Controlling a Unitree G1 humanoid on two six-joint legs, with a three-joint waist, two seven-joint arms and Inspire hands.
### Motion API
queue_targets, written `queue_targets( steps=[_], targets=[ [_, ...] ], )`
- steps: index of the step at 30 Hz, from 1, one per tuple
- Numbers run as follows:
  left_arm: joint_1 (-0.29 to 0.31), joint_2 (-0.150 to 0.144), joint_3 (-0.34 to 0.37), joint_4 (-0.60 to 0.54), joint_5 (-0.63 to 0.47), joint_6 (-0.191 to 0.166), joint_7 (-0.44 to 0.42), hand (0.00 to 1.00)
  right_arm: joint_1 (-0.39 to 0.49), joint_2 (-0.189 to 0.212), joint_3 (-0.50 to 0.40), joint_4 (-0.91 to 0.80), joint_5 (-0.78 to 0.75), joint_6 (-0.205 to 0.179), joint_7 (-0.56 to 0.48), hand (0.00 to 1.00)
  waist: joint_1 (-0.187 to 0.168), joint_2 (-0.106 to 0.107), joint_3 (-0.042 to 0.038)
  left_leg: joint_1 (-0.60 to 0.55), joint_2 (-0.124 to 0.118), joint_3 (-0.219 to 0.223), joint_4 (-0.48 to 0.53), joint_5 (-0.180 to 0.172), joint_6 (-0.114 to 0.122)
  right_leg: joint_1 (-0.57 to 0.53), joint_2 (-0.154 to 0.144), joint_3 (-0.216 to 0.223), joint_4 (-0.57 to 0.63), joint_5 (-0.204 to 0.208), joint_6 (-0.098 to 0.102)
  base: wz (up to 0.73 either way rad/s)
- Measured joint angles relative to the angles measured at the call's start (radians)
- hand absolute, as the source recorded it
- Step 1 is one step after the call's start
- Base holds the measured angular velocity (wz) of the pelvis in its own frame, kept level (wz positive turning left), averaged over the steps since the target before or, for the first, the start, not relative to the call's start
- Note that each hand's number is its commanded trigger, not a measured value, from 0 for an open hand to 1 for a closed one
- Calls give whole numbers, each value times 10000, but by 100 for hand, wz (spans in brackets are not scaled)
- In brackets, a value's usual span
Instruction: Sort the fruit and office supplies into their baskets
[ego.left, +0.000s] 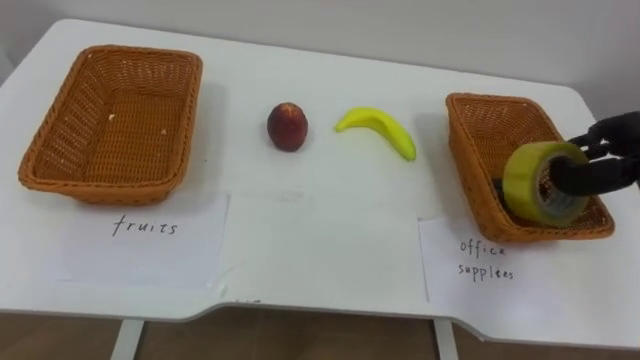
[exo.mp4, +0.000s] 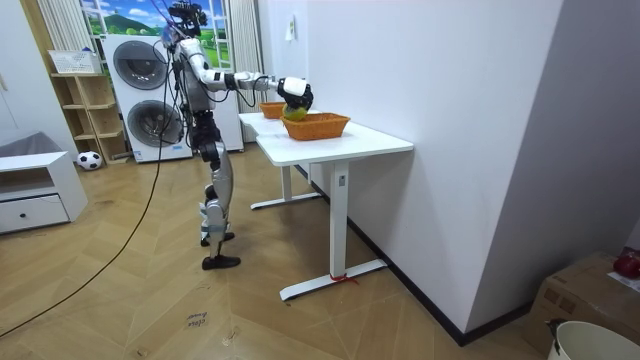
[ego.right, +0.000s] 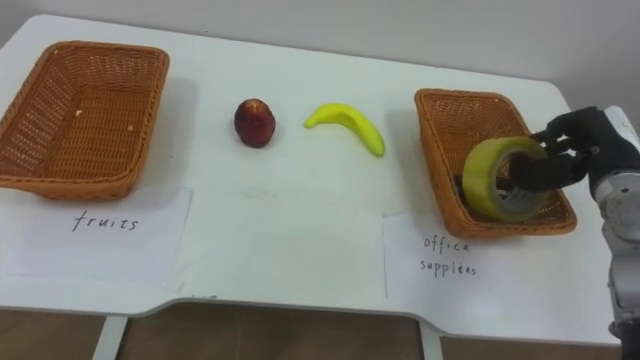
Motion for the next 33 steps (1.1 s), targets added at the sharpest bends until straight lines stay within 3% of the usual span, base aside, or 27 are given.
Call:
queue_targets(
  steps=[4, 5, 8, 15, 33],
  targets=[
    [30, 16, 2, 1, -21, 25, 3, 0, 33, -1, 1, 0, 3, 76, 1, 100, 22, 23, 16, 29, 1, 1, -7, 0, 0, 27, -4, -32, -2, 0, 0, 0],
    [32, 16, 2, 1, -22, 28, 3, 0, 35, -1, 1, 0, -2, 94, 1, 94, 27, 22, 16, 29, 1, 0, -7, 0, 0, 27, -3, -30, 0, 0, 0, 0],
    [10, 16, -2, 3, -27, 45, 3, 0, 37, 4, 104, -12, -116, 161, 17, 0, 67, 36, 25, 32, 2, 3, -20, -6, -3, 23, 1, -20, 17, 0, 0, 0],
    [15, 17, -3, 12, -25, 184, 17, 0, 171, 5, 95, -215, -147, 209, 16, 0, 225, 45, 24, 22, 18, 1, -76, -17, -10, -2, 51, 99, 34, 1, -1, -2],
    [-78, 19, 1, 133, -28, 173, 46, 0, 173, 21, 96, -268, -35, 192, -429, 0, 247, 11, 19, 48, 13, -1, -82, -21, -10, 18, 29, -30, 20, 1, 0, 0]
  ],
)
